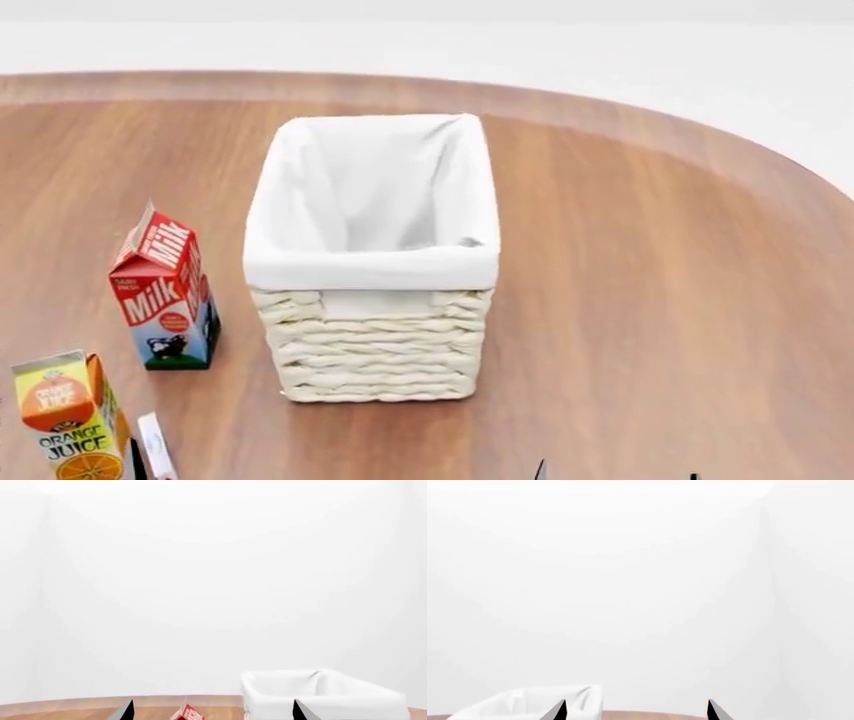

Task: Pick up the alphabet soup, and put it in the basket.

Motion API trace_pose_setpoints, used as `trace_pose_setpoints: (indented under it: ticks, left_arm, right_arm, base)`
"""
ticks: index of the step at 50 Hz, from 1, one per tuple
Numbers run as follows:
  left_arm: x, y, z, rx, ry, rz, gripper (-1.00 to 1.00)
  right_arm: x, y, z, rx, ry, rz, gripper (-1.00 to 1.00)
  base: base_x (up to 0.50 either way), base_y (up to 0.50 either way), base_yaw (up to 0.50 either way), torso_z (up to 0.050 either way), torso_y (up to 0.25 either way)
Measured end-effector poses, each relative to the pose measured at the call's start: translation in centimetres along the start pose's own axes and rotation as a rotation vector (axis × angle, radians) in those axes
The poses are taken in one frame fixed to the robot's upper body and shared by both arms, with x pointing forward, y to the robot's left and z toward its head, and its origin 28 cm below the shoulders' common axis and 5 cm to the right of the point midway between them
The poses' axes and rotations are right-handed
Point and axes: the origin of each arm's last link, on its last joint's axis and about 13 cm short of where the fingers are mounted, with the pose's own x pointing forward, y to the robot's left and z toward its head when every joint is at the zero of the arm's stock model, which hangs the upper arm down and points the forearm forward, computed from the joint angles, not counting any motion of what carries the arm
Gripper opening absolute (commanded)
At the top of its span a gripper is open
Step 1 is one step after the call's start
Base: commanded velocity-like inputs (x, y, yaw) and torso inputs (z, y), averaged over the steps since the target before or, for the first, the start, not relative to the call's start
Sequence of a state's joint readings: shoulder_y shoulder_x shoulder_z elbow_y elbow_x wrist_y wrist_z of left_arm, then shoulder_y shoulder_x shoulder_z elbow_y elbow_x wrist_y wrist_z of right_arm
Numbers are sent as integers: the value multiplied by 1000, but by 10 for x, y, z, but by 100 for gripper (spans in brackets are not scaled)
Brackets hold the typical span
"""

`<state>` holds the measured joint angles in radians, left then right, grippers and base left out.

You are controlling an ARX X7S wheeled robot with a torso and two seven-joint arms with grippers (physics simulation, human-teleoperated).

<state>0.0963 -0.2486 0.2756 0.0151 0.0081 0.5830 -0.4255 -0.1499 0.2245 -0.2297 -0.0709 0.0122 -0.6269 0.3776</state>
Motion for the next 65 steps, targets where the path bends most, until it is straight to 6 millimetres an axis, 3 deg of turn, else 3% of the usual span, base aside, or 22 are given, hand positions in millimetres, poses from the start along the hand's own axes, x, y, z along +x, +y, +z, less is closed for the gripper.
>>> trace_pose_setpoints:
  ticks: [36,65]
  left_arm:
    - [0,0,-1,1,0,-1,100]
    - [0,0,0,1,-1,1,100]
  right_arm:
    - [1,-1,-1,25,11,-2,100]
    - [2,-2,-2,43,31,2,100]
  base:
    - [253,62,0,0,0]
    - [5,0,0,0,0]
